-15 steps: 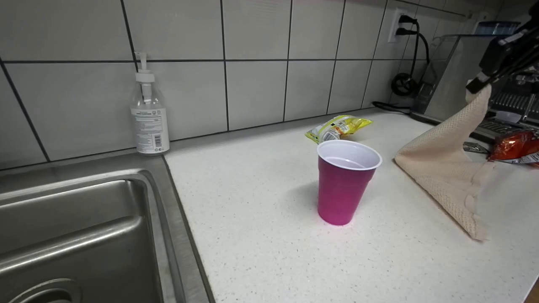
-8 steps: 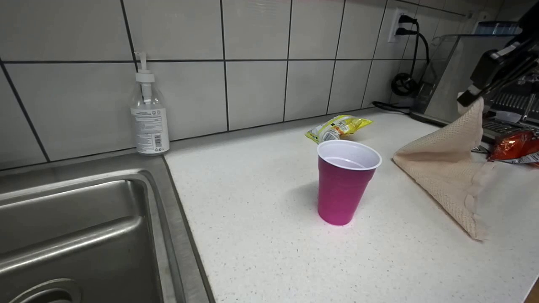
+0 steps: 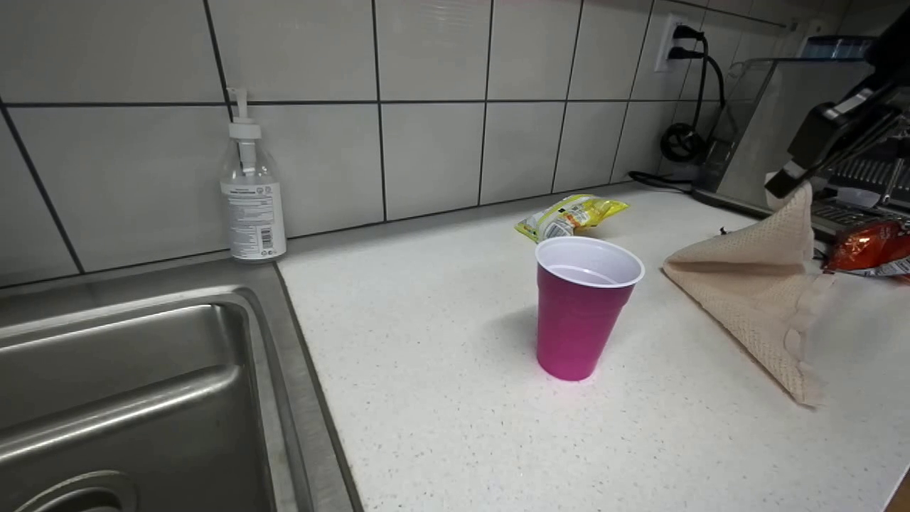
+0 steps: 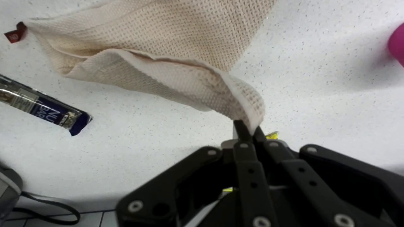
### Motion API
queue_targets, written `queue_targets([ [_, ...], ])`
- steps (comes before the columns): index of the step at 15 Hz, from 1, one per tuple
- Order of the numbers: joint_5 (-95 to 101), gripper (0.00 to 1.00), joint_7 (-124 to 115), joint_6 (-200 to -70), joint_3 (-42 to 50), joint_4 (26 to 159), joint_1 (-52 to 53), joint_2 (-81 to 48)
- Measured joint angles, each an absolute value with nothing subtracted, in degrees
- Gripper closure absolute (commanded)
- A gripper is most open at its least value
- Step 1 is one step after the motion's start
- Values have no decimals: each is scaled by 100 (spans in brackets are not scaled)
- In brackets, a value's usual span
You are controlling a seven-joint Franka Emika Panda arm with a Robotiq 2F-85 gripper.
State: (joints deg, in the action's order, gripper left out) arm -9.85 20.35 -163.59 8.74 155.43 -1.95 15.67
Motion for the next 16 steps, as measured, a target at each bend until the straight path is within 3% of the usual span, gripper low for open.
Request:
queue_targets([
  [16,-551,99,1951,-16359,765,15907,124,1512],
])
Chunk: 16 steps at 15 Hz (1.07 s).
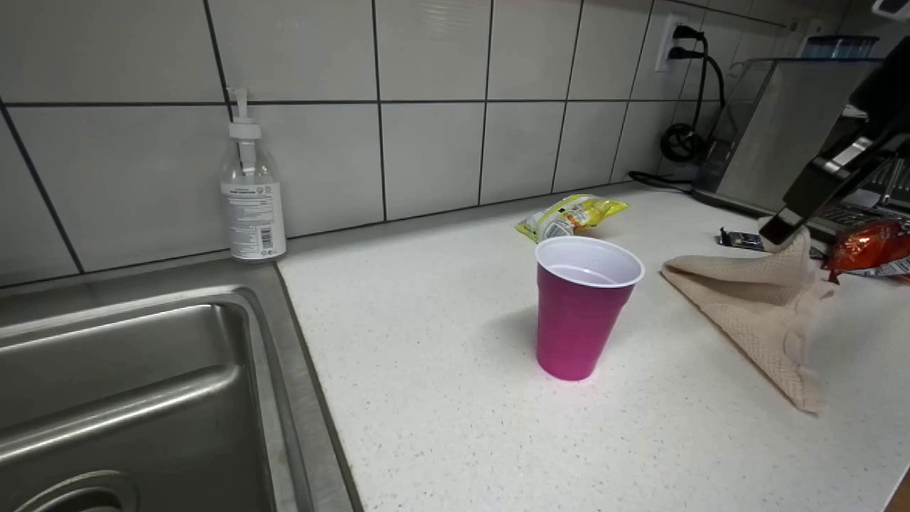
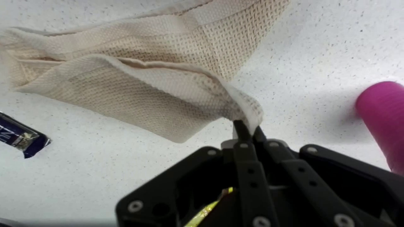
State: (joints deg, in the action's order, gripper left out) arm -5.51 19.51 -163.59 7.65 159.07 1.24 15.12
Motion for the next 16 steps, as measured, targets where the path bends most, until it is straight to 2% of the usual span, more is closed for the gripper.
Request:
queue_targets([
  [16,-270,99,1600,-16388,623,15905,131,1001],
])
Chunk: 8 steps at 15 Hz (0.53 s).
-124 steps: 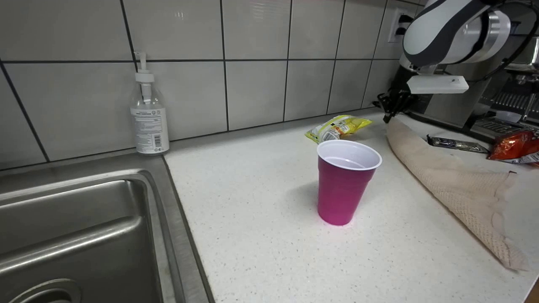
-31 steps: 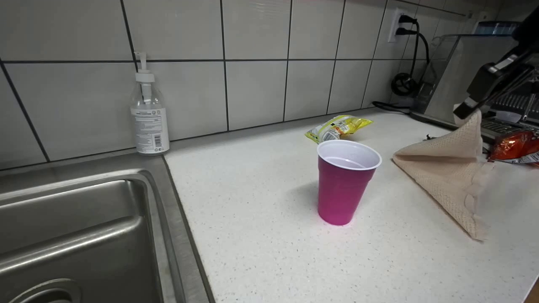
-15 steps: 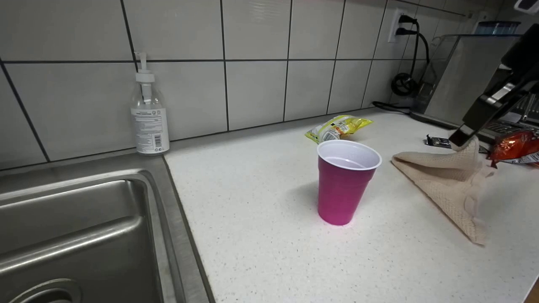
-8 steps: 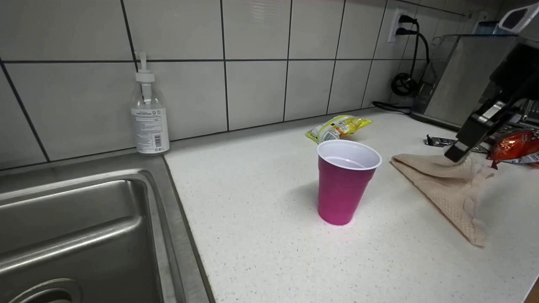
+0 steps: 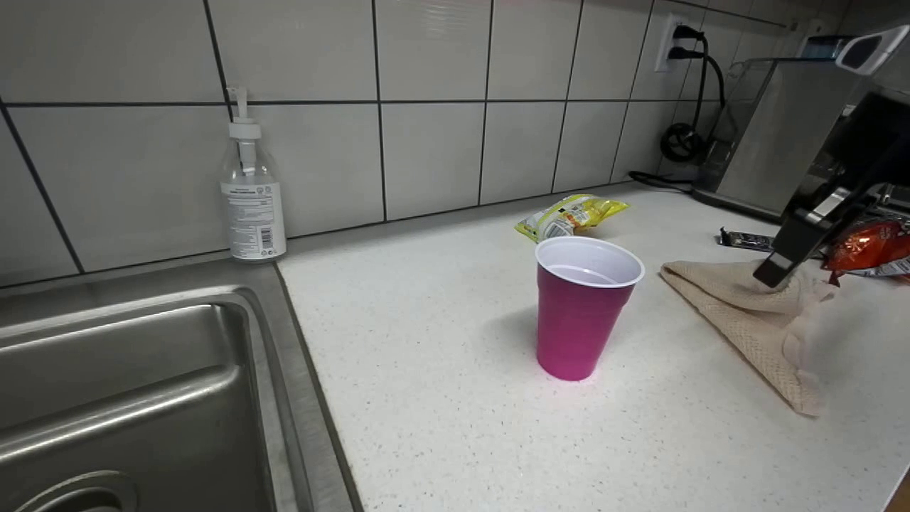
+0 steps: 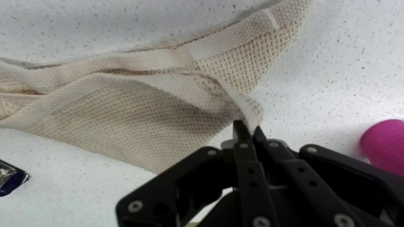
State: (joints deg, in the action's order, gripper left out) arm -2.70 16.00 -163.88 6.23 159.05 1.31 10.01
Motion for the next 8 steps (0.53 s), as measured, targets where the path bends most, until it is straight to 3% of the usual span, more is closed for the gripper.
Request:
queue_targets([
  [8,-366,99,2011,-16386,895,15887,137,1070],
])
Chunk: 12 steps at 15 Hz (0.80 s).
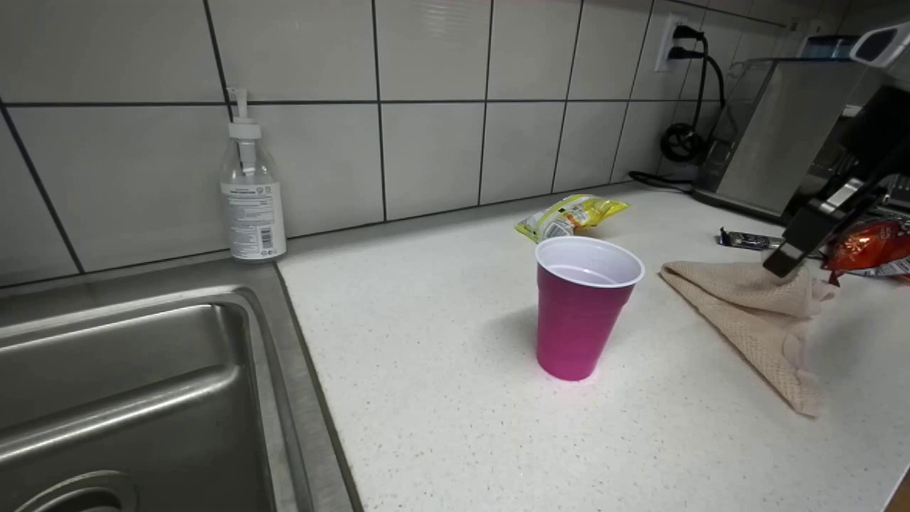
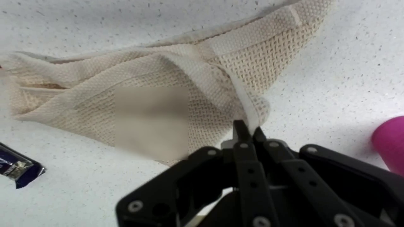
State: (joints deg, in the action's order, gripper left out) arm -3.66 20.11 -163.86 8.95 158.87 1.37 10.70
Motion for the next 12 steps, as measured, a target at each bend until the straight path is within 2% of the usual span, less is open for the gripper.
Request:
queue_targets([
  [2,-366,99,2130,-16386,927,15887,137,1073],
  [3,-366,96,2186,-16386,949,15887,142,1075],
  [4,-366,71,2234,-16386,967,15887,145,1077],
  [6,-366,65,2343,-16386,993,15887,146,1085],
  [12,-366,21,2473,-16385,1041,15886,146,1121],
])
